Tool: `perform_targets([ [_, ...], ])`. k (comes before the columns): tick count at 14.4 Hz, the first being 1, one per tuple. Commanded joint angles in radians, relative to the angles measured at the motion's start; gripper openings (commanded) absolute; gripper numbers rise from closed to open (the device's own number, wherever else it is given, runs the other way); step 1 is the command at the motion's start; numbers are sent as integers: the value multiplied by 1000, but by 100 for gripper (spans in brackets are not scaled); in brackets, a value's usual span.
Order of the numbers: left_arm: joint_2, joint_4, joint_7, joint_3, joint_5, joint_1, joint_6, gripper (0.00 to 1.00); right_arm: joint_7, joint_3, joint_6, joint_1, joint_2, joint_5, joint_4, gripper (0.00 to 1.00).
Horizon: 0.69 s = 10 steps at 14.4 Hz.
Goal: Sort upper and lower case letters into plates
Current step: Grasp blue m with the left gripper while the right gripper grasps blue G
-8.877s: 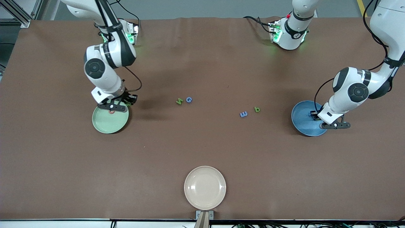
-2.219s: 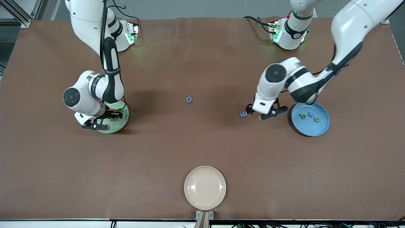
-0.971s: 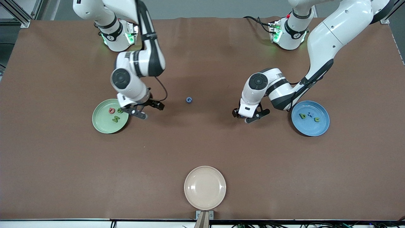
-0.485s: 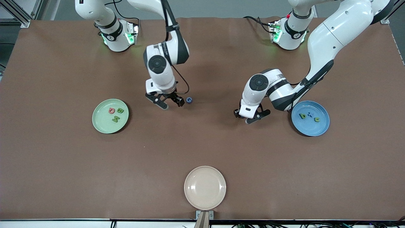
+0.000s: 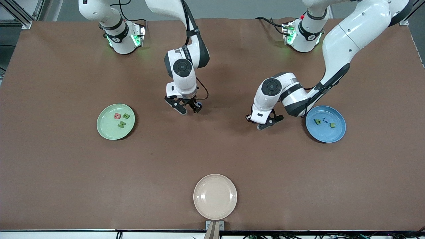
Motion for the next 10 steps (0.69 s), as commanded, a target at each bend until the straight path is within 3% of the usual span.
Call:
perform_targets([
  [1,3,14,-3,9,-5,-11,4,21,32,32,-7,-23,-6,16,21,64],
  [6,-104,14,104,-23,-28,32,-129,20,55,51,-9,-12,0,14,20,62],
  [10,-120,10,378,-192,-49,285,-249,20,61,68,-7,-13,2,16,18,57],
])
